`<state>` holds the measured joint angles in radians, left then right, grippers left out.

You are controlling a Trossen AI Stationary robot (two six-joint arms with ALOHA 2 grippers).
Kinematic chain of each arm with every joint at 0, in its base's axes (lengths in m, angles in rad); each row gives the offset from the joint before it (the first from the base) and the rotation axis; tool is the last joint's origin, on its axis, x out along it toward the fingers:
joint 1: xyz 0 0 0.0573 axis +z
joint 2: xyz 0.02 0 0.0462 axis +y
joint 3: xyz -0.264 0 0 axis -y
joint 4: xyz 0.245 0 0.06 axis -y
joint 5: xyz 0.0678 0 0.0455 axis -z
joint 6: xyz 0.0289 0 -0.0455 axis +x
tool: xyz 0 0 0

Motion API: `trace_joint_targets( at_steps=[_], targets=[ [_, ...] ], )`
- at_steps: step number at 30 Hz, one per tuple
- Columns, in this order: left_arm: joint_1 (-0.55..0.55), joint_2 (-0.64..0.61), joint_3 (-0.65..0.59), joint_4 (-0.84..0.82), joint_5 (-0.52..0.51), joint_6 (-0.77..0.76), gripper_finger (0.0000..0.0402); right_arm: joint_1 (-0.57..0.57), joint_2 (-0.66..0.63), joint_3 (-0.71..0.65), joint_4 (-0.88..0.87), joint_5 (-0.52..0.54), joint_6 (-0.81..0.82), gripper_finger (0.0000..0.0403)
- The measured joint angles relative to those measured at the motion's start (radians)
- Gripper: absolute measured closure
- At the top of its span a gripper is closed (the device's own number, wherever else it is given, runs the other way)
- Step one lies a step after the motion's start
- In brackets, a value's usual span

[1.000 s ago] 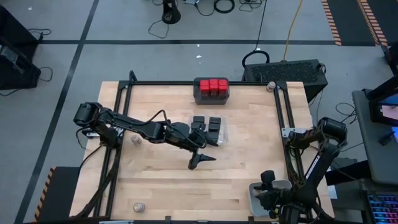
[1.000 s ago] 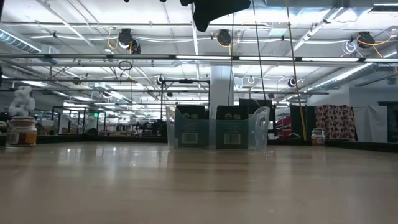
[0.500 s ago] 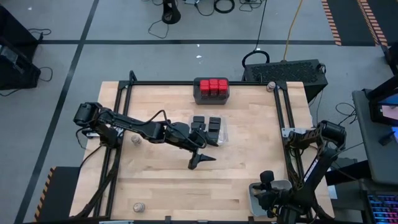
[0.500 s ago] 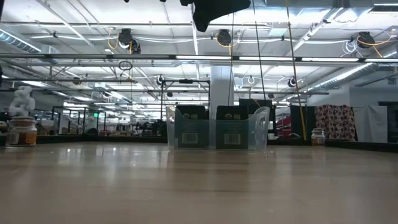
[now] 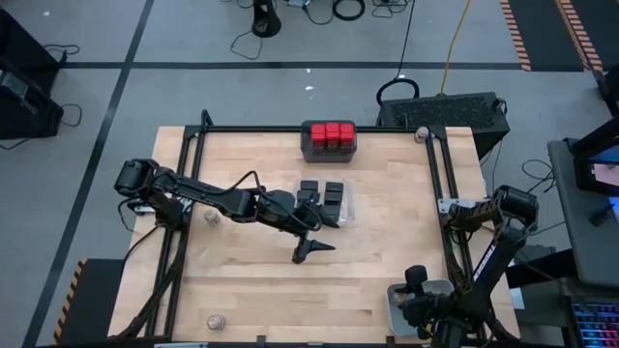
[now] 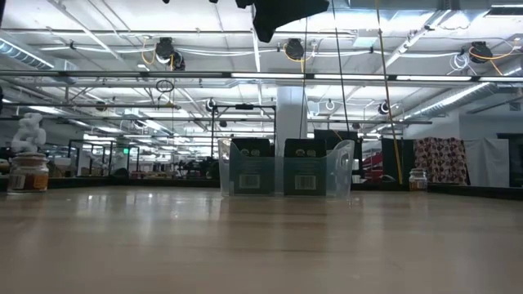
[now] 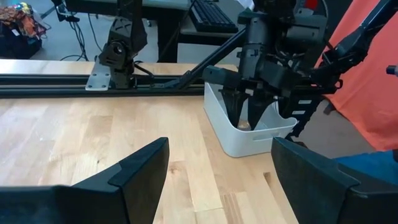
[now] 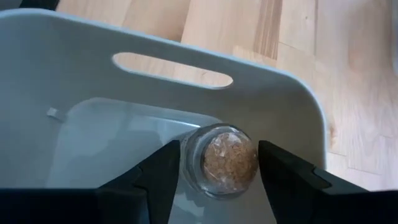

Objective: Sort spices by type
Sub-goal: Put the brown seasoning into the white bin

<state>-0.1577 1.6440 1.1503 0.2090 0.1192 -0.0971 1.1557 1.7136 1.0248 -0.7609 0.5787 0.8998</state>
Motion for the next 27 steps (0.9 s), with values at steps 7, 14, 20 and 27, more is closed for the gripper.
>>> trace_joint_targets(
  at_steps=[7, 14, 20, 27],
  targets=[
    [0.0, 0.0, 0.0, -0.015, 0.0, 0.0, 0.0116, -0.005, -0.025, 0.0, 0.002, -0.012, -0.011, 0.0193],
    [0.0, 0.0, 0.0, -0.017, 0.008, 0.0, 0.0116, -0.016, -0.076, 0.0, 0.002, -0.011, -0.049, 0.0193],
    [0.0, 0.0, 0.0, -0.02, 0.008, -0.003, 0.0116, -0.024, -0.189, 0.0, 0.001, -0.059, -0.074, 0.0193],
    [-0.006, -0.006, 0.001, -0.145, 0.003, -0.074, 0.0116, -0.04, -0.356, 0.0, 0.013, -0.034, -0.074, 0.0193]
  ],
)
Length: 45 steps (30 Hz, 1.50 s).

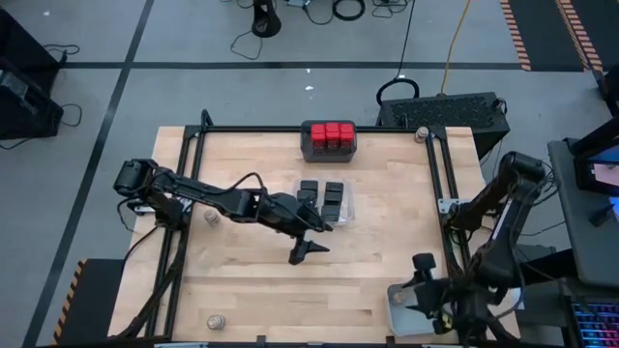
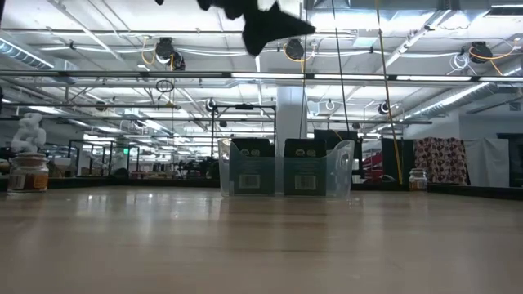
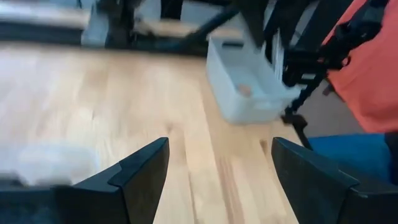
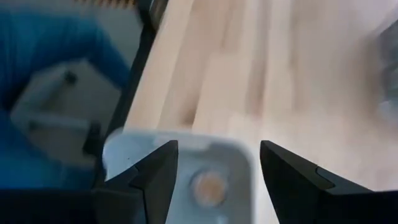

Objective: Sort spices by type
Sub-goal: Put the brown seasoning into the white bin

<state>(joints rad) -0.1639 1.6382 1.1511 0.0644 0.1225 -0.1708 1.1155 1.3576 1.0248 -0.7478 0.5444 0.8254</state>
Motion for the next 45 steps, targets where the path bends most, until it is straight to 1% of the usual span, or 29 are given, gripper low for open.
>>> trace_joint_targets(
  at_steps=[3, 9, 11, 13, 17, 19, 25, 27, 30, 33, 36, 39, 43, 45],
  targets=[
    [-0.013, 0.0, 0.0, -0.106, -0.006, -0.067, 0.0116, -0.018, -0.053, 0.0, 0.017, 0.093, -0.02, 0.0193],
    [-0.061, -0.001, 0.0, -0.439, -0.04, -0.244, 0.0116, -0.064, -0.109, 0.0, 0.079, 0.255, -0.256, 0.0193],
    [-0.089, -0.001, 0.0, -0.544, -0.058, -0.308, 0.0116, -0.095, -0.113, 0.0, 0.103, 0.266, -0.333, 0.0193],
    [-0.124, -0.001, 0.0, -0.642, -0.071, -0.375, 0.0116, -0.136, -0.113, 0.0, 0.104, 0.241, -0.385, 0.0193],
    [-0.21, -0.011, 0.0, -0.749, -0.076, -0.526, 0.0116, -0.227, -0.113, 0.0, 0.109, 0.11, -0.451, 0.0193],
    [-0.261, -0.023, 0.0, -0.757, -0.075, -0.614, 0.0116, -0.261, -0.113, 0.0, 0.123, 0.072, -0.496, 0.0193],
    [-0.422, -0.072, 0.0, -0.757, -0.076, -0.93, 0.0116, -0.333, -0.112, 0.0, 0.212, 0.013, -0.667, 0.0193],
    [-0.476, -0.076, 0.008, -0.766, -0.09, -1.021, 0.0116, -0.359, -0.112, 0.0, 0.253, -0.023, -0.718, 0.0193],
    [-0.555, -0.077, 0.043, -0.764, -0.129, -1.084, 0.0116, -0.399, -0.112, 0.0, 0.314, -0.104, -0.779, 0.0193],
    [-0.624, -0.077, 0.074, -0.784, -0.198, -1.142, 0.0116, -0.434, -0.112, 0.0, 0.365, -0.175, -0.821, 0.0193],
    [-0.687, -0.076, 0.123, -0.896, -0.263, -1.237, 0.0116, -0.457, -0.112, 0.0, 0.398, -0.209, -0.858, 0.0193],
    [-0.745, -0.069, 0.142, -0.99, -0.265, -1.338, 0.0116, -0.471, -0.112, 0.0, 0.409, -0.211, -0.876, 0.0193],
    [-0.808, -0.067, 0.147, -1.002, -0.264, -1.438, 0.0116, -0.49, -0.101, 0.0, 0.409, -0.211, -0.88, 0.0193],
    [-0.831, -0.053, 0.147, -1.004, -0.245, -1.48, 0.0116, -0.495, -0.089, 0.0, 0.408, -0.211, -0.893, 0.0193]
  ],
)
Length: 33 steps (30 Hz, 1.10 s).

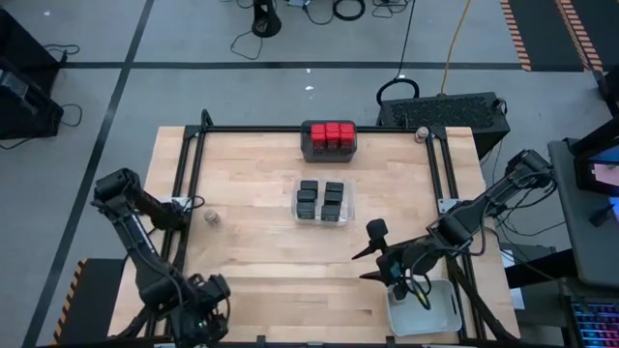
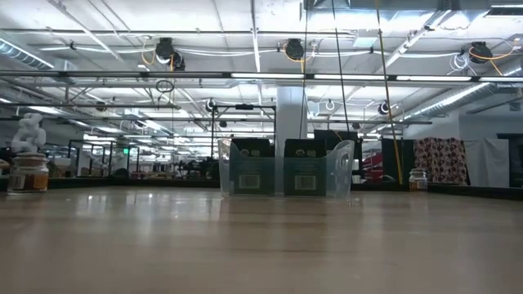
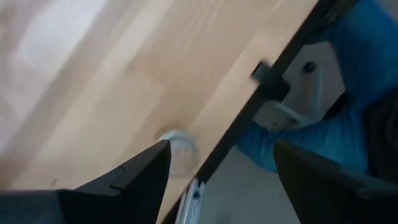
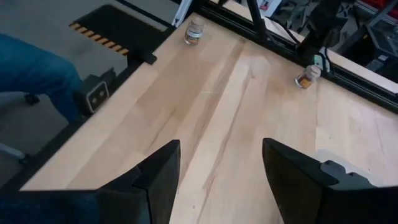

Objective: Sort spices by type
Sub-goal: Put the brown seasoning into the white bin

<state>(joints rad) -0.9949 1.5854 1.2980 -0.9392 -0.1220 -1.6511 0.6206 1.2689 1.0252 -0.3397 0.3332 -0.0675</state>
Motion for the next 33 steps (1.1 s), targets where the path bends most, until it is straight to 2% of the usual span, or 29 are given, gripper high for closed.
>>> trace_joint_targets(
  at_steps=[4, 8, 12, 19, 23, 29, 33],
  targets=[
    [-0.038, 0.058, 0.0, -0.025, 0.082, -0.039, 0.0125, -0.017, 0.042, 0.0, 0.027, -0.001, -0.044, 0.0193],
    [-0.062, 0.108, 0.0, -0.001, 0.121, -0.039, 0.0135, -0.034, 0.08, 0.0, 0.052, 0.0, -0.089, 0.0193],
    [-0.086, 0.127, 0.0, 0.018, 0.113, -0.046, 0.0139, -0.049, 0.105, 0.0, 0.054, -0.004, -0.098, 0.0193],
    [-0.121, 0.166, 0.0, 0.009, 0.121, -0.047, 0.0139, -0.072, 0.117, 0.0, 0.063, -0.105, -0.099, 0.0193],
    [-0.135, 0.215, -0.001, 0.011, 0.128, -0.044, 0.0139, -0.072, 0.117, 0.0, 0.077, -0.105, -0.101, 0.0193],
    [-0.133, 0.301, -0.002, 0.011, 0.228, 0.016, 0.0139, -0.071, 0.117, 0.0, 0.079, -0.105, -0.106, 0.0193],
    [-0.134, 0.336, -0.002, 0.018, 0.227, 0.042, 0.0139, -0.071, 0.116, 0.0, 0.082, -0.104, -0.106, 0.0193]
  ],
)
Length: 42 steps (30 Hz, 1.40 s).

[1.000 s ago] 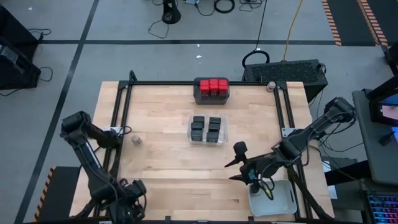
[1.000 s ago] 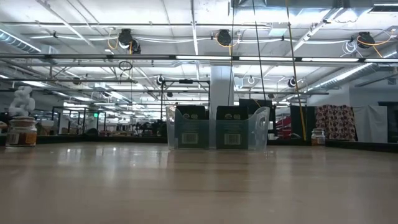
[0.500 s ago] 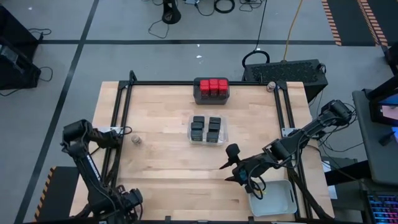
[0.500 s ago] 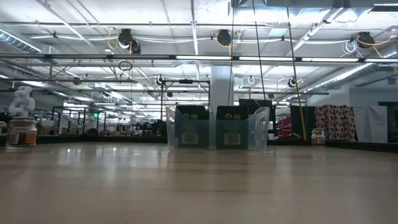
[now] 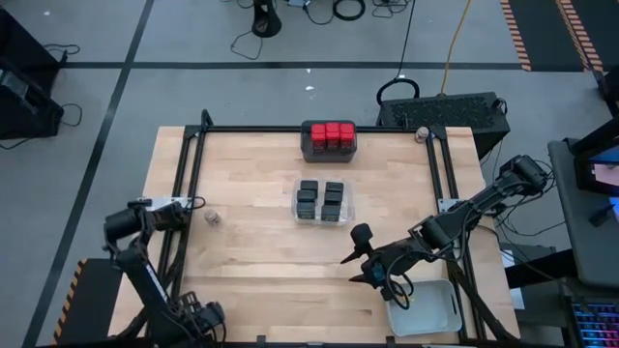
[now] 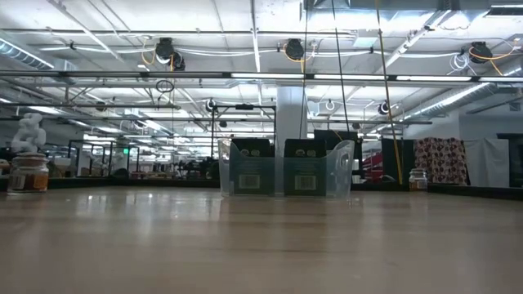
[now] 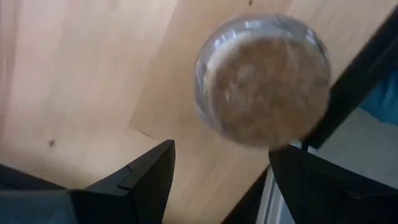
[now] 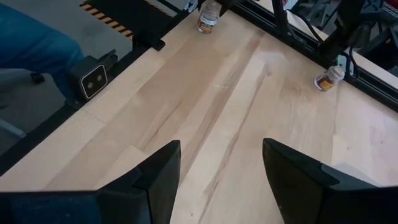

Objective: Sort spices by type
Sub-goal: Put the brown seasoning into the white bin

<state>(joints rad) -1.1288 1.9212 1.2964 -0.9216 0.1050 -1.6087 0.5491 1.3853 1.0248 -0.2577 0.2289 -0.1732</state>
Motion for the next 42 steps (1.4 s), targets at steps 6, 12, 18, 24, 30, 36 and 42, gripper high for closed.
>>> trace_joint_targets(
  at_steps=[6, 12, 18, 24, 30, 36, 42],
  targets=[
    [0.001, 0.008, 0.0, -0.006, -0.063, 0.023, 0.014, -0.01, 0.0, 0.0, 0.0, 0.001, 0.001, 0.0193],
    [0.015, 0.008, 0.0, -0.014, -0.081, 0.028, 0.014, -0.017, -0.001, 0.0, 0.0, 0.001, 0.001, 0.0193],
    [0.058, 0.008, 0.0, -0.015, -0.113, 0.068, 0.014, -0.018, -0.001, 0.0, -0.001, 0.001, 0.004, 0.0193],
    [0.12, 0.008, 0.0, -0.014, -0.122, 0.179, 0.014, -0.018, -0.001, 0.0, -0.002, 0.001, 0.013, 0.0193],
    [0.172, 0.008, 0.0, -0.013, -0.121, 0.269, 0.014, -0.018, -0.001, 0.0, -0.008, 0.001, 0.031, 0.0193],
    [0.184, 0.008, 0.0, -0.012, -0.084, 0.285, 0.014, -0.018, -0.001, 0.0, -0.009, 0.001, 0.031, 0.0193],
    [0.163, 0.007, 0.0, -0.012, -0.053, 0.255, 0.014, -0.018, -0.001, 0.0, -0.009, 0.001, 0.031, 0.0193]
  ],
)
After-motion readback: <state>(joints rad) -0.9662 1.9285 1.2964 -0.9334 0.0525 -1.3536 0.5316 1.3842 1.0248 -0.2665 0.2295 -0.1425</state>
